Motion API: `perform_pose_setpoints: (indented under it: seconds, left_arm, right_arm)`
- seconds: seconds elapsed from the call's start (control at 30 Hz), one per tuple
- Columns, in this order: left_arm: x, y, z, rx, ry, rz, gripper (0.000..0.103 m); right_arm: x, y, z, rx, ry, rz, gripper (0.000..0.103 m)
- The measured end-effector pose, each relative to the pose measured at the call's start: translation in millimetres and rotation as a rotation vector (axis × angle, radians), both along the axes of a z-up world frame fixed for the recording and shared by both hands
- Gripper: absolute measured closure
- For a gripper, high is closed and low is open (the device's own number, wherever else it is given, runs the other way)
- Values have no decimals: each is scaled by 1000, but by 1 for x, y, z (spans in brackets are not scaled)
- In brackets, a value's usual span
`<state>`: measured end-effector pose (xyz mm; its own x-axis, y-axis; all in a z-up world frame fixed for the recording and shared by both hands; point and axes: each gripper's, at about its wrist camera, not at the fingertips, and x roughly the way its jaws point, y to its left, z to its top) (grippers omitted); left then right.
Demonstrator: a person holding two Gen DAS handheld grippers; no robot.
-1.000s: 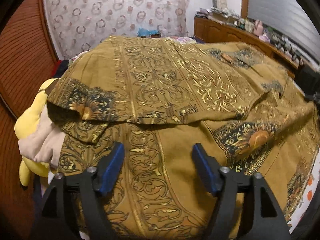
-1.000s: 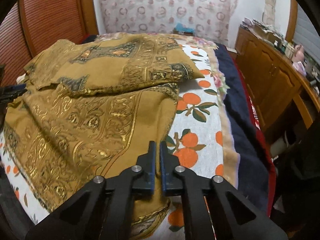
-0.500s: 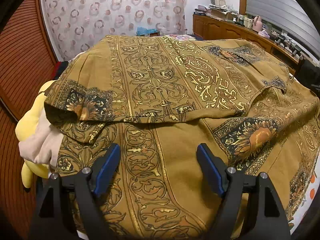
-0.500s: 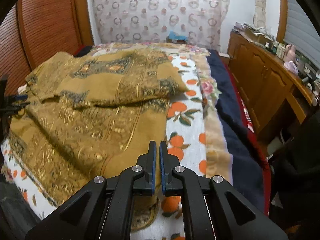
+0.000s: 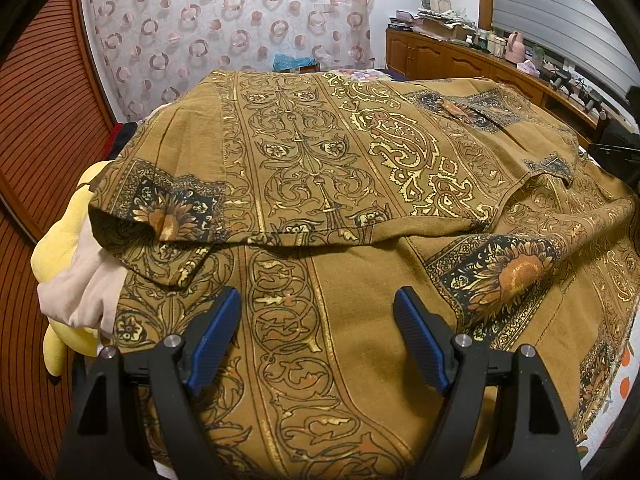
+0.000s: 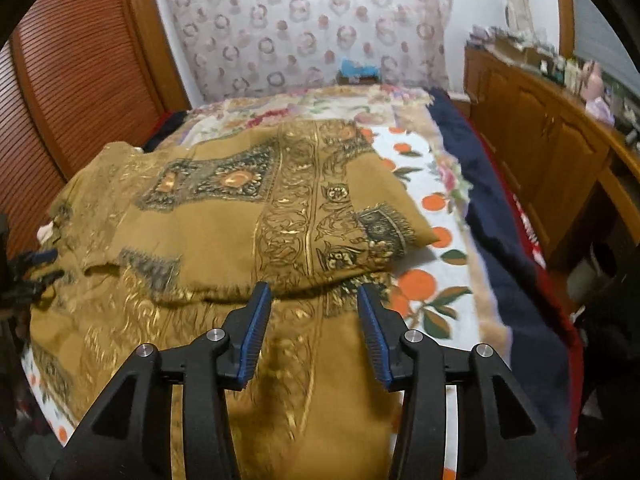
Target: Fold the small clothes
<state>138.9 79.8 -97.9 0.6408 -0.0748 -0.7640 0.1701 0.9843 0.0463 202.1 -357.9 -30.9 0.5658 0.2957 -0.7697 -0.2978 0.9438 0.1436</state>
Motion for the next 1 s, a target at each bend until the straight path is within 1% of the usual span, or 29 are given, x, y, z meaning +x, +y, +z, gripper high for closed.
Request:
perform_pose_setpoints:
  seconds: [0.2,0.3,0.4,0.47,0.53,0.6,0.63,0.77,0.87,0.93,0.97,1.0]
  left_arm:
    - [0,1,2,-9,-6,8,23]
    - [-1,9,8,-67,-17,28,23]
    - [-3,25,20,-140,-54,72,23]
    - [-2,42,30,-191,-79,127,28]
    - [0,58,35,-229,-84,179,40]
    - [3,71,37,-260,-85,212,44]
    - [4,75,37,-263,-82,222,48]
    - [12,82,34,-234,-63,257,48]
    - [19,80,29,-216,-47,265,48]
    - [25,80,25,-209,-42,268,50]
    - [27,79,25,-211,-47,256,56]
    - [29,78,26,-206,-46,249,70]
  right_arm:
    - [16,11,-12,2,51,-30,58]
    - [22,12,-19,8,75,-47,57]
    - [24,13,-20,26,71,-53,57]
    - [25,14,-19,43,71,-50,57]
    - [26,15,-18,40,67,-51,57]
    - [28,16,-18,48,68,-53,57]
    - [29,16,-18,49,68,-55,57]
    - [32,18,-18,46,67,-59,58]
    - [35,20,-19,34,65,-58,58]
    - [36,22,-19,20,61,-59,62]
    - [36,22,-19,14,58,-62,64]
    - [36,22,-19,11,55,-61,67]
